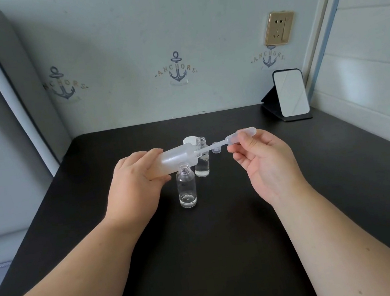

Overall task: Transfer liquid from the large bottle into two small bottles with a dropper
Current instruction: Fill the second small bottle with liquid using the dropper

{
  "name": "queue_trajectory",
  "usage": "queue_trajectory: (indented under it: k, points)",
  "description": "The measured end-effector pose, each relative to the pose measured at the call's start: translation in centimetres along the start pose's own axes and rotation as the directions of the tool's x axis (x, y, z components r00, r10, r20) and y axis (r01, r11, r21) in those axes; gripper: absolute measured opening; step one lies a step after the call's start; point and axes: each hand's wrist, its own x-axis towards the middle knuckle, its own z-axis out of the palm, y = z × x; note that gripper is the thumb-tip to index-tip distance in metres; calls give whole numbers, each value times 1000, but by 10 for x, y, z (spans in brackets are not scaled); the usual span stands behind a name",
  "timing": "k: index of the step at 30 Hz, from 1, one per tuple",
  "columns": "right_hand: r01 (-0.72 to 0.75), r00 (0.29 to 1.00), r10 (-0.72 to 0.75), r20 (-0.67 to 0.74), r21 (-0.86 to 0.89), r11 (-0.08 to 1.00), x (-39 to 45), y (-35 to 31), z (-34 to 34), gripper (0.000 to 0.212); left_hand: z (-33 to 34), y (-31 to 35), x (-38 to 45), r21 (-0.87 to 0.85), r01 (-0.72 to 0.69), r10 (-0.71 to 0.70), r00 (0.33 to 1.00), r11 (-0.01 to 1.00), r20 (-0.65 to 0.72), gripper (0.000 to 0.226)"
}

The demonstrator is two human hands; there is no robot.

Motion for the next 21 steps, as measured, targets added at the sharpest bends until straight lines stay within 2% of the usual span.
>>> queue_trajectory:
  k: [4,8,10,13,18,21]
  points:
    - [-13,1000,14,-27,50,999,1,-5,-2,9,-2,1,1,-14,5,-5,1000,1000,-5,49]
    - [8,997,0,-79,111,994,2,-12,-8,30,-4,0,2,-32,47,-47,999,998,-1,47]
    - [21,992,-1,-125,158,987,4,-15,-13,28,-5,0,2,-45,81,-81,997,996,5,45]
    - [37,982,5,-191,219,975,7,-18,-19,15,-5,-1,3,-83,112,-112,994,990,3,41]
    - [55,972,17,-236,294,954,10,-21,-23,33,-7,1,3,-153,162,-166,986,975,-9,34]
    - [52,965,41,-259,343,938,11,-22,-23,23,-8,1,2,-213,198,-200,980,957,12,28]
